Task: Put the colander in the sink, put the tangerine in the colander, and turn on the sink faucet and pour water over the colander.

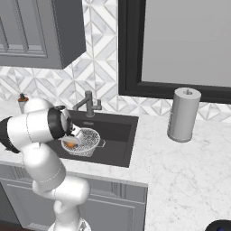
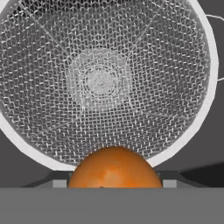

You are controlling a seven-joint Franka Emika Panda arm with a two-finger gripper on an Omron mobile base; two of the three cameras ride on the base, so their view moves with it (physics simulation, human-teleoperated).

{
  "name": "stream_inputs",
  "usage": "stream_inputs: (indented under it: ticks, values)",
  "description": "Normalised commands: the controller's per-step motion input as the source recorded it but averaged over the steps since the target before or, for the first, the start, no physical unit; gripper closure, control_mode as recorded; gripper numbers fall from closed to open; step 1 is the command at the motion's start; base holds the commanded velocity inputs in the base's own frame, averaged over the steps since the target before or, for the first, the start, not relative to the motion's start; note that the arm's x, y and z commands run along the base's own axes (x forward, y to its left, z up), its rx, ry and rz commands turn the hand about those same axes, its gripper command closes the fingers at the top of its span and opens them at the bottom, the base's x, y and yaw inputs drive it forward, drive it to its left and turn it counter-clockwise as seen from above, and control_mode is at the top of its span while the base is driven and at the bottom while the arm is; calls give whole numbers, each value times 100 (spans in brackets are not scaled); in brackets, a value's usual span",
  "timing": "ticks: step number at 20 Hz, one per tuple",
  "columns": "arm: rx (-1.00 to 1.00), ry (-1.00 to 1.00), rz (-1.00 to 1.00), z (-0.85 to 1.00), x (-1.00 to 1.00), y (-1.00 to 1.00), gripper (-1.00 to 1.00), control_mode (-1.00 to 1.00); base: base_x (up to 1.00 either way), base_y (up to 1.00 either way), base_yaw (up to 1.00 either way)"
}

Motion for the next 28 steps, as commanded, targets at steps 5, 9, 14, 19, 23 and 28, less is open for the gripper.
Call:
stream_inputs:
  ticks: [5,9,14,19,23,28]
  values:
    - [0,0,-1,-12,9,0,100,-100,0,0,0]
    - [0,0,0,-12,12,0,-100,-100,0,0,0]
    - [0,0,0,-4,3,0,-100,-100,0,0,0]
    - [0,0,0,0,0,0,-100,-100,0,0,0]
    - [0,0,0,2,7,0,-100,-100,0,0,0]
    - [0,-3,0,14,5,0,-100,-100,0,0,0]
